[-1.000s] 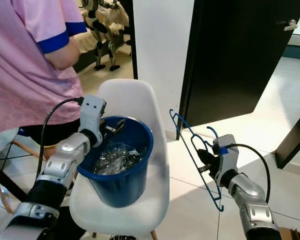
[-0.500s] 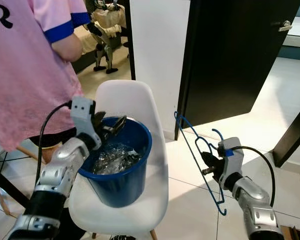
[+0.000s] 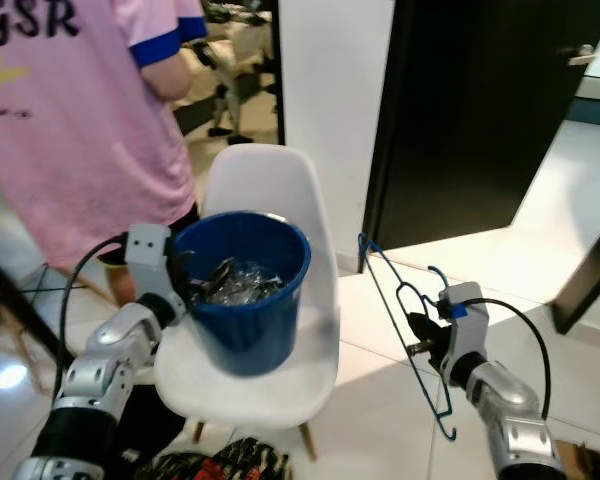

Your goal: Hang hanger

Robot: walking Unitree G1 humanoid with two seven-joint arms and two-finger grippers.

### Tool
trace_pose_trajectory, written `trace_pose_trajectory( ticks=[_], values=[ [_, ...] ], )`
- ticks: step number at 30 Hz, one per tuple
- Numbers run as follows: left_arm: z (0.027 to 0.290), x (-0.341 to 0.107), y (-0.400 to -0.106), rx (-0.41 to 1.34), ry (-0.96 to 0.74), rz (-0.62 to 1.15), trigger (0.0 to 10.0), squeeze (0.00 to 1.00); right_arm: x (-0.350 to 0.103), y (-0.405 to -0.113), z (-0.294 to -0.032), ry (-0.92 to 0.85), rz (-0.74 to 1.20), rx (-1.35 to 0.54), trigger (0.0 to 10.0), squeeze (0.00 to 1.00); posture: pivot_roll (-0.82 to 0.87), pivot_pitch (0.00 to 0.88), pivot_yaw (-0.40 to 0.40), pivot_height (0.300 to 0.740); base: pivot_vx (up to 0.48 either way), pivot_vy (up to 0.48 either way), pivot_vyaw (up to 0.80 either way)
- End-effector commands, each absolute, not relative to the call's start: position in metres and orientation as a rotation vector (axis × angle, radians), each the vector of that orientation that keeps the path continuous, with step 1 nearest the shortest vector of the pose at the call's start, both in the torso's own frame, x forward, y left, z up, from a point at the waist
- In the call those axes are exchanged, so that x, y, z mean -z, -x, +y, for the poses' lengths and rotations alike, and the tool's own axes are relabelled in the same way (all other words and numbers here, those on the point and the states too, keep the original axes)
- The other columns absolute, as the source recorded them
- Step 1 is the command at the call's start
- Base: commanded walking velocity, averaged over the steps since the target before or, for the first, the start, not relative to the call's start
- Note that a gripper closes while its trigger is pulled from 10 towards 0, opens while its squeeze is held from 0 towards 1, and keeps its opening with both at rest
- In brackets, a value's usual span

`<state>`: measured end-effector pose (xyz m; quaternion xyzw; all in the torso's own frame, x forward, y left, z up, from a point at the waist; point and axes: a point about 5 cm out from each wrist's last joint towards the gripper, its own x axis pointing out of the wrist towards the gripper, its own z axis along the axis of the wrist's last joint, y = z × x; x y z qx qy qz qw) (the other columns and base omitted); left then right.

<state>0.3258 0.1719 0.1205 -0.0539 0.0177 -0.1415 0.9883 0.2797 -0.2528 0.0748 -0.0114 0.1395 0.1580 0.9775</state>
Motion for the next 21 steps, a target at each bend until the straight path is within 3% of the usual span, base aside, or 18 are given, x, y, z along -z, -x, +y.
trace_pose_trajectory(
  ticks=[1, 14, 21],
  values=[
    [0.172, -0.118, -0.326, 0.287, 0.099, 0.045, 10.0, 0.00, -0.076, -0.279, -0.257, 0.044, 0.276, -0.304, 10.0, 0.00, -0.04, 0.000, -0.028, 0.740, -0.435, 0.000, 0.00],
    [0.166, -0.081, -0.320, 0.278, 0.093, 0.176, 10.0, 0.00, -0.049, -0.275, -0.263, 0.150, 0.430, -0.235, 10.0, 0.00, -0.04, 0.000, -0.032, 0.740, -0.433, 0.000, 0.00],
    [0.167, -0.038, -0.311, 0.214, 0.099, 0.354, 10.0, 0.00, -0.016, -0.264, -0.258, 0.166, 0.574, -0.195, 10.0, 0.00, -0.04, 0.000, -0.021, 0.740, -0.438, 0.000, 0.00]
  ],
)
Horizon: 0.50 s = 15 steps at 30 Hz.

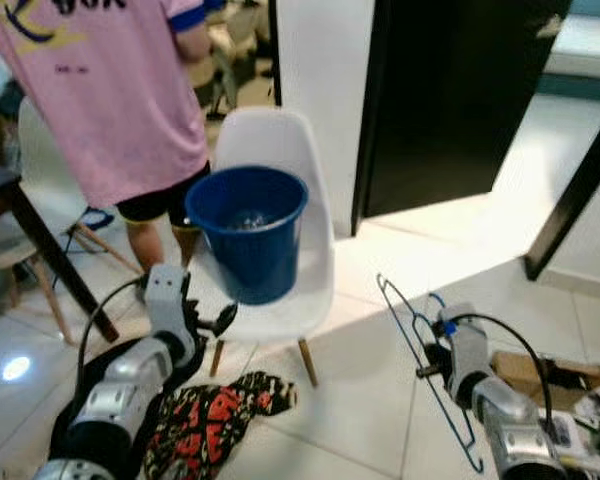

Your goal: Hang hanger

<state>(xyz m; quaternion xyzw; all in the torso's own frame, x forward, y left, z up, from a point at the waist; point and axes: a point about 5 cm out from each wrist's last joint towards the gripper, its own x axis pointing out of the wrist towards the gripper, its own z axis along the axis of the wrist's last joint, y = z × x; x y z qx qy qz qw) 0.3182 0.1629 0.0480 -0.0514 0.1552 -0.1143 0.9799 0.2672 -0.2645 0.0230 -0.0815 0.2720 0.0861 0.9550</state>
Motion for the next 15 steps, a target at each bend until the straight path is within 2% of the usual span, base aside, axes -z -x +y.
trace_pose_trajectory(
  ticks=[1, 2, 7, 8, 15],
  values=[
    [0.167, -0.024, -0.305, 0.192, 0.105, 0.415, 10.0, 0.00, -0.004, -0.257, -0.255, 0.178, 0.627, -0.185, 10.0, 0.00, -0.04, 0.000, -0.020, 0.740, -0.428, 0.000, 0.00],
    [0.169, -0.009, -0.297, 0.165, 0.116, 0.481, 10.0, 0.00, 0.008, -0.249, -0.252, 0.195, 0.679, -0.176, 10.0, 0.00, -0.04, 0.000, -0.026, 0.740, -0.431, 0.000, 0.00],
    [0.173, 0.009, -0.283, 0.122, 0.133, 0.567, 10.0, 0.00, 0.023, -0.237, -0.250, 0.225, 0.751, -0.173, 10.0, 0.00, -0.03, 0.000, -0.041, 0.740, -0.438, 0.000, 0.00],
    [0.178, 0.025, -0.267, 0.078, 0.132, 0.640, 10.0, 0.00, 0.033, -0.225, -0.252, 0.240, 0.804, -0.163, 10.0, 0.00, -0.03, 0.000, -0.054, 0.740, -0.458, 0.000, 0.00],
    [0.183, 0.048, -0.240, 0.021, 0.145, 0.740, 10.0, 0.00, 0.052, -0.202, -0.254, 0.259, 0.903, -0.154, 10.0, 0.00, -0.01, 0.000, -0.082, 0.740, -0.418, 0.000, 0.00]
  ],
)
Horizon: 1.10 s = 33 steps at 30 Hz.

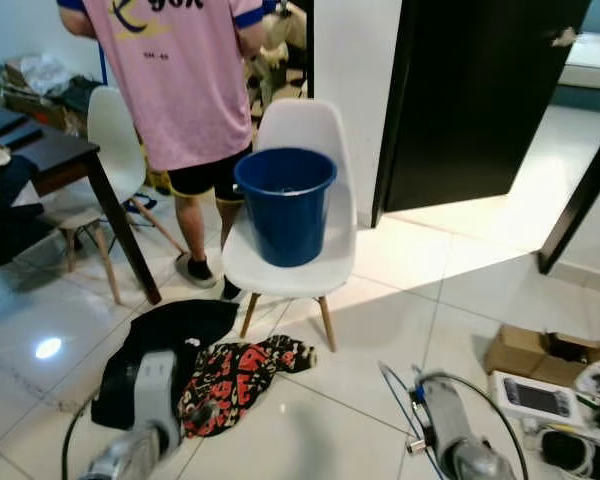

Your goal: Hang hanger

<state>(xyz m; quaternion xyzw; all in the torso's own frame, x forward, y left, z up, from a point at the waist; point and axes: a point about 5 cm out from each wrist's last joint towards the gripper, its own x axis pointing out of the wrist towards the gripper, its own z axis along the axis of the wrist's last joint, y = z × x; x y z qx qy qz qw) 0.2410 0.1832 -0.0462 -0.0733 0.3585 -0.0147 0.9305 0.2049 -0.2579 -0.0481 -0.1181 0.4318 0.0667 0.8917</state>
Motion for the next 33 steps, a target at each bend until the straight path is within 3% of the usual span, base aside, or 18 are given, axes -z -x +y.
trace_pose_trajectory(
  ticks=[1, 19, 23, 33],
  values=[
    [0.184, 0.052, -0.235, 0.002, 0.149, 0.761, 10.0, 0.00, 0.055, -0.197, -0.253, 0.263, 0.919, -0.161, 10.0, 0.00, 0.00, 0.000, -0.085, 0.740, 0.000, 0.000, 0.00],
    [0.189, 0.087, -0.177, -0.070, 0.106, 0.994, 10.0, 0.00, 0.083, -0.159, -0.235, 0.203, 1.022, -0.118, 10.0, 0.00, 0.02, 0.000, -0.090, 0.740, 0.000, 0.000, 0.00],
    [0.192, 0.096, -0.153, -0.078, 0.106, 1.037, 10.0, 0.00, 0.091, -0.142, -0.228, 0.193, 1.061, -0.113, 10.0, 0.00, 0.03, 0.045, -0.093, 0.740, 0.000, 0.000, 0.00],
    [0.204, 0.091, -0.156, -0.077, 0.056, 0.936, 10.0, 0.00, 0.094, -0.129, -0.238, 0.080, 1.066, 0.045, 10.0, 0.00, 0.06, 0.083, -0.096, 0.740, 0.000, 0.000, 0.00]
  ],
)
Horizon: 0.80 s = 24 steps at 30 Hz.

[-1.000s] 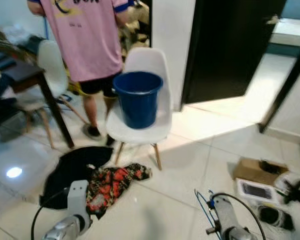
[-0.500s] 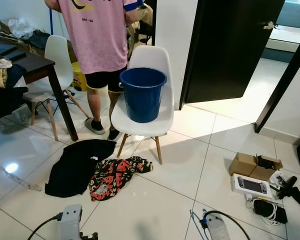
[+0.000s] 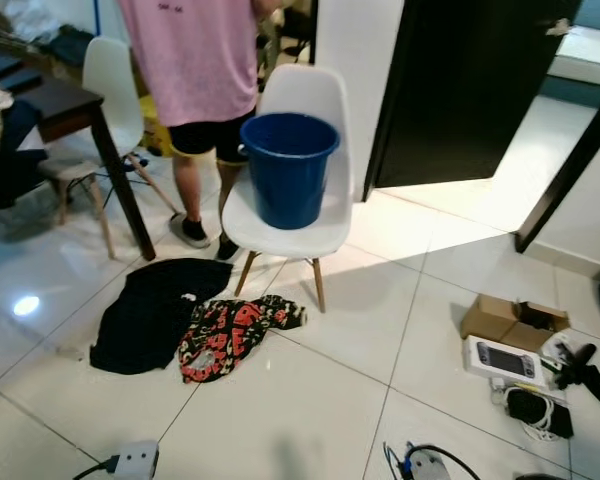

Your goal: Hang hanger

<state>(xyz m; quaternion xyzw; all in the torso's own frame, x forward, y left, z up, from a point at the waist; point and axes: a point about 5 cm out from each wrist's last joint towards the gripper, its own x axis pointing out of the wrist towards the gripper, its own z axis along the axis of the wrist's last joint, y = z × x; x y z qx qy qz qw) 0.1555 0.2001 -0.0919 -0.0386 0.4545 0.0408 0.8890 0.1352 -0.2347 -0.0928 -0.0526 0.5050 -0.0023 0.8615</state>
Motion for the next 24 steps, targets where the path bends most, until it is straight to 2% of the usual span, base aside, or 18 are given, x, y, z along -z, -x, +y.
trace_pose_trajectory(
  ticks=[1, 4, 8, 16, 24],
  values=[
    [0.207, 0.088, -0.160, -0.083, 0.048, 0.913, 10.0, 0.00, 0.094, -0.129, -0.239, 0.049, 1.056, 0.075, 10.0, 0.00, 0.06, 0.083, -0.096, 0.740, 0.000, 0.000, 0.00],
    [0.213, 0.073, -0.191, -0.097, 0.060, 0.820, 10.0, 0.00, 0.091, -0.137, -0.243, -0.072, 1.003, 0.187, 10.0, 0.00, 0.06, 0.076, -0.093, 0.740, 0.000, 0.000, 0.00],
    [0.214, 0.067, -0.202, -0.096, 0.057, 0.799, 10.0, 0.00, 0.088, -0.146, -0.243, -0.087, 0.981, 0.207, 10.0, 0.00, 0.05, 0.052, -0.092, 0.740, 0.000, 0.000, 0.00],
    [0.211, 0.066, -0.207, -0.082, 0.046, 0.806, 10.0, 0.00, 0.083, -0.157, -0.244, -0.077, 0.962, 0.211, 10.0, 0.00, 0.05, 0.046, -0.104, 0.740, 0.000, 0.000, 0.00],
    [0.207, 0.075, -0.192, -0.074, 0.049, 0.850, 10.0, 0.00, 0.076, -0.172, -0.249, -0.059, 0.954, 0.206, 10.0, 0.00, 0.06, 0.038, -0.111, 0.740, 0.000, 0.000, 0.00]
  ],
)
